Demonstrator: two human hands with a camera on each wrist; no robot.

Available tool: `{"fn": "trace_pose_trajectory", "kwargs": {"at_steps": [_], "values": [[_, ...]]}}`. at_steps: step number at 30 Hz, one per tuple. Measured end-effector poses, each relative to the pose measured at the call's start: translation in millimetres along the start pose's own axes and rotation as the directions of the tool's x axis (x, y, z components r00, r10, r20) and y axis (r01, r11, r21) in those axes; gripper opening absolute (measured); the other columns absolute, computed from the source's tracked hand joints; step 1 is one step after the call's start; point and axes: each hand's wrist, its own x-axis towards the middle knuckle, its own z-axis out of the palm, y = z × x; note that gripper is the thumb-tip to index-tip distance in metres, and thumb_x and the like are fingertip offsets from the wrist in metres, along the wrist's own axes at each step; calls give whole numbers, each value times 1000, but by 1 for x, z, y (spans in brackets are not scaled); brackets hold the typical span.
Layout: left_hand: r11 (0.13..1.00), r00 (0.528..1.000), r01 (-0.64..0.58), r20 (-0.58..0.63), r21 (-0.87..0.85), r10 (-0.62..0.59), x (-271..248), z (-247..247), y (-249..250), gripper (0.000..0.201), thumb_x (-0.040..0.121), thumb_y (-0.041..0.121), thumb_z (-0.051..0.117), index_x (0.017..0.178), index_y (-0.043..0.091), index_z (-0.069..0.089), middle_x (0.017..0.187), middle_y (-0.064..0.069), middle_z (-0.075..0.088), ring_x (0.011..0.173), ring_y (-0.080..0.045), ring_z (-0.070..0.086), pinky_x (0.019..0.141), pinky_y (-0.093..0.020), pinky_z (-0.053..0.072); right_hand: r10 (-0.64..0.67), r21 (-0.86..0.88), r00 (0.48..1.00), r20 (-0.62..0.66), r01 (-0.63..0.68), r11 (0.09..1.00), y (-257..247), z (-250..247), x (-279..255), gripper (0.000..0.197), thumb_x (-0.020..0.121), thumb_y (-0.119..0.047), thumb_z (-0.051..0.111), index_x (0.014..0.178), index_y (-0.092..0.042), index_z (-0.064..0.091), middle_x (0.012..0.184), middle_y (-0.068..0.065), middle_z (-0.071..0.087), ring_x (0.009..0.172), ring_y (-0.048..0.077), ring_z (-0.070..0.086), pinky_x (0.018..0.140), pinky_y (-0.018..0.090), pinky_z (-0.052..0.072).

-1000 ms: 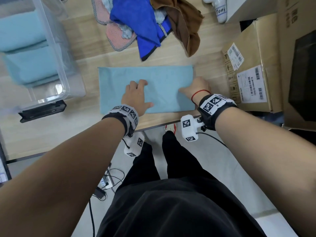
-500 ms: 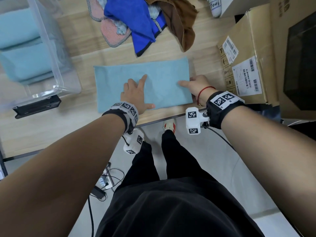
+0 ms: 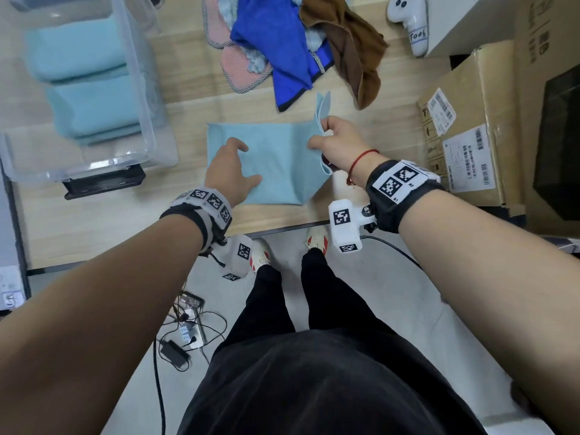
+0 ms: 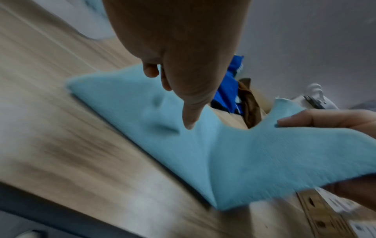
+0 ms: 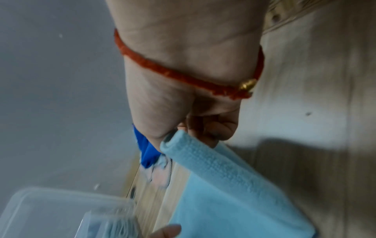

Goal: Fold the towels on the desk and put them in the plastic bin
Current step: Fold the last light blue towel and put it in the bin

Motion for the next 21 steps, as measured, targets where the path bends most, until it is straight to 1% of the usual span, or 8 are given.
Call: {"fn": "trace_pose_trajectory", "kwargs": {"at_steps": [3,5,8,10,13,16,18,21], "values": [[999,999,49,-8,-24,-49,-6,-9,-35,40,76,22,75,109,16,54,89,0,52,82,-22,54,72,-32,41,-14,-66,1000,21,15,998,-13,25,2,16,80,-11,64,86,-15,50,65,4,54,45,14,51,45,21,41],[993,995,89,50,-83,-85,-9,-7,-54,41,76,23,77,111,16,57,94,2,56,82,-20,57,78,-33,47,-19,-107,999,43,24,994,-20,43,4,15,80,-10,62,82,-16,49,58,0,51,36,9,48,39,19,37],[966,982,133,158,-221,-100,-11,1,-72,54,71,33,82,118,21,58,104,4,54,78,-13,57,88,-36,51,-23,-171,998,62,34,985,-27,70,7,17,78,-13,63,77,-21,47,63,2,55,49,16,53,45,26,40],[945,978,136,193,-296,-80,-11,-1,-75,65,66,41,86,121,22,55,107,5,53,78,-10,56,86,-32,51,-27,-211,997,74,42,976,-31,89,9,14,77,-16,63,80,-21,50,70,4,60,59,22,58,52,32,47],[910,966,140,256,-391,-39,-11,-9,-81,88,55,48,90,129,21,51,111,4,53,84,-9,56,81,-25,49,-27,-277,995,94,52,960,-38,121,12,13,74,-20,63,84,-22,53,78,6,67,75,31,67,70,42,57],[872,951,125,307,-474,31,-13,-11,-83,112,39,56,92,135,18,48,116,3,54,86,-8,55,85,-30,52,-21,-314,992,124,60,948,-40,141,16,14,75,-22,62,88,-21,56,83,7,69,82,32,67,78,44,57],[832,943,134,326,-538,60,-13,-11,-86,115,33,58,93,132,17,49,115,4,56,86,-7,55,88,-33,53,-21,-347,991,130,66,936,-42,152,19,16,77,-22,61,92,-21,57,88,6,70,83,30,67,80,40,56],[805,938,131,335,-578,89,-13,-14,-86,101,36,53,93,122,19,50,115,6,60,100,-10,61,90,-30,51,-14,-368,990,139,65,928,-44,166,22,13,78,-24,60,89,-25,54,88,3,69,80,27,67,80,39,56]]}}
